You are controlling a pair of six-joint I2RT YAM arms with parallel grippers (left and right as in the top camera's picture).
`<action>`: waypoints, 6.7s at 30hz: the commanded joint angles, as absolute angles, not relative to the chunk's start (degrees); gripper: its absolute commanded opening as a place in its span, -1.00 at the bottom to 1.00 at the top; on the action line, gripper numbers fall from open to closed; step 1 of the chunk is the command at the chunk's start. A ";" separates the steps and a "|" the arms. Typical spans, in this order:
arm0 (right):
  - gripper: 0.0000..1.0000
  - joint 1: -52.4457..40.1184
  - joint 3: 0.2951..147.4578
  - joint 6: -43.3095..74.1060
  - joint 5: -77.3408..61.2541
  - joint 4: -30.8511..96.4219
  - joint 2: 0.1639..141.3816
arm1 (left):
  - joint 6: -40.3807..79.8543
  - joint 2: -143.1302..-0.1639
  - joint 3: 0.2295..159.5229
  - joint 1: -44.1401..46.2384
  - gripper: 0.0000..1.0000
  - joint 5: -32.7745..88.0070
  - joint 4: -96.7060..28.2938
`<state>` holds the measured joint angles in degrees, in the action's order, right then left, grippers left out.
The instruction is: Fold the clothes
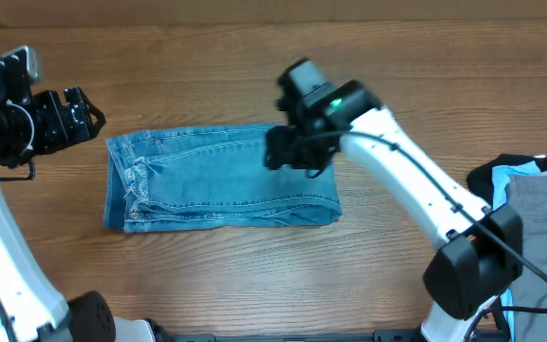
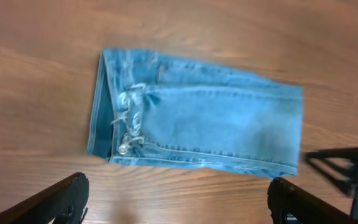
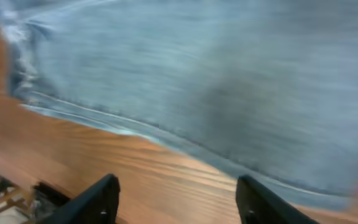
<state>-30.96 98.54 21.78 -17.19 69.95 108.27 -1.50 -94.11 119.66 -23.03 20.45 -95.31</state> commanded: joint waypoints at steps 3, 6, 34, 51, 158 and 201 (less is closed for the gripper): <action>0.50 -26.20 98.67 11.86 -19.79 75.70 107.35 | -4.12 -103.72 107.13 -24.97 0.94 18.59 -90.21; 0.58 -25.96 98.67 9.96 -19.79 79.13 106.48 | -8.05 -109.84 100.88 -26.39 0.95 17.21 -87.48; 0.79 -26.92 98.70 11.99 -19.77 76.71 95.00 | -20.53 -135.33 87.64 -24.14 0.03 24.16 -62.61; 0.78 -26.87 98.70 11.99 -19.55 77.23 94.98 | -19.03 -125.80 117.36 -29.32 -0.92 31.55 -90.78; -0.37 -14.94 72.27 29.47 6.68 19.90 110.34 | 0.14 -113.14 78.74 1.93 0.16 10.33 -69.04; -0.17 -16.49 72.62 14.46 -24.18 44.91 98.67 | 1.54 -113.12 80.62 15.70 0.18 25.08 -49.23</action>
